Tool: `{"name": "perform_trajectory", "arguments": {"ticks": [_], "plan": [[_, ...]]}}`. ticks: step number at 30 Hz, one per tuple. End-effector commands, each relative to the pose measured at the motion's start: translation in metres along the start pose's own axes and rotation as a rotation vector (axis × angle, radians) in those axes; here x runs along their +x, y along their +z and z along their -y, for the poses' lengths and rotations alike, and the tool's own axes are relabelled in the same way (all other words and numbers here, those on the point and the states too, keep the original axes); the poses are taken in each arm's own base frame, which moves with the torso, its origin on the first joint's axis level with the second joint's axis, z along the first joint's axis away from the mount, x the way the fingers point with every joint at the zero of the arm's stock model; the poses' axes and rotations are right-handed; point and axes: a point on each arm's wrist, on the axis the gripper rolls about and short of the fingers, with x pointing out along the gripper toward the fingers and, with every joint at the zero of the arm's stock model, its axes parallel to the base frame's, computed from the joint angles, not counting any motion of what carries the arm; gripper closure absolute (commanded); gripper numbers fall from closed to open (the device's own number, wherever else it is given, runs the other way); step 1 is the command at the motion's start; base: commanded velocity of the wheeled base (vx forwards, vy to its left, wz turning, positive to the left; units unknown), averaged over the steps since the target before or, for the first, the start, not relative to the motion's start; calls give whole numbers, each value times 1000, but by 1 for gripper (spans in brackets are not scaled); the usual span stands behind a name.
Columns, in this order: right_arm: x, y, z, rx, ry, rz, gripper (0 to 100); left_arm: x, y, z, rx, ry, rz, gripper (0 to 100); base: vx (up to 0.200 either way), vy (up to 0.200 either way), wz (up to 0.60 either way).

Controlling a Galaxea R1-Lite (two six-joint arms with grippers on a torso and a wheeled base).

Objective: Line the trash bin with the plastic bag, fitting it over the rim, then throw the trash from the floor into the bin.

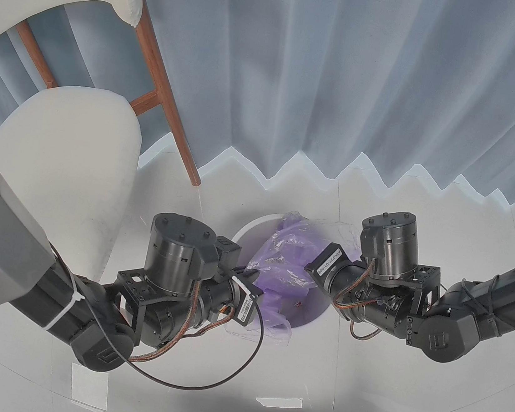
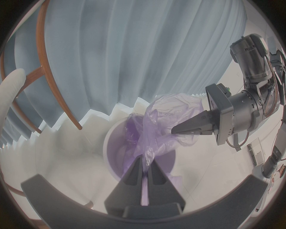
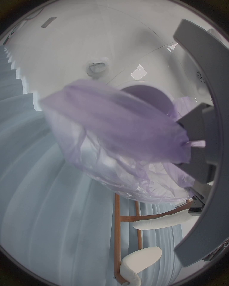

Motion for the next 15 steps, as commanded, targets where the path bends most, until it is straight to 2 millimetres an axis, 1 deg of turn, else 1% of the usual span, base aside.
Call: {"name": "perform_trajectory", "arguments": {"ticks": [1, 3, 4, 8, 9, 10, 11, 12, 15], "plan": [[-4, 2, -1, -13, 7, 6, 100, -2, 3, 3, -1, -14, 21, 100, 0, 0, 0], [-4, 2, 0, -20, 4, 7, 100, -3, 5, 3, -4, -27, 39, 100, 0, 0, 0], [-4, 3, 0, -19, 4, 8, 100, -3, 6, 3, -5, -33, 42, 0, 0, 0, 0], [-6, 6, 0, -17, 6, 16, 100, -16, 13, 2, -11, -38, 65, 0, 0, 0, 0], [-6, 6, 0, -17, 6, 16, 100, -16, 13, 2, -11, -38, 65, 0, 0, 0, 0], [-8, 6, 0, -18, 8, 17, 100, -26, 14, -3, -18, -29, 63, 0, 0, 0, 0], [-9, 6, 1, -19, 5, 17, 100, -31, 13, -6, -19, -23, 60, 0, 0, 0, 0], [-9, 6, 1, -21, 6, 15, 100, -34, 14, -7, -21, -20, 61, 0, 0, 0, 0], [-10, 7, 1, -33, 7, 16, 100, -45, 17, -21, -33, 17, 76, 0, 0, 0, 0]]}}
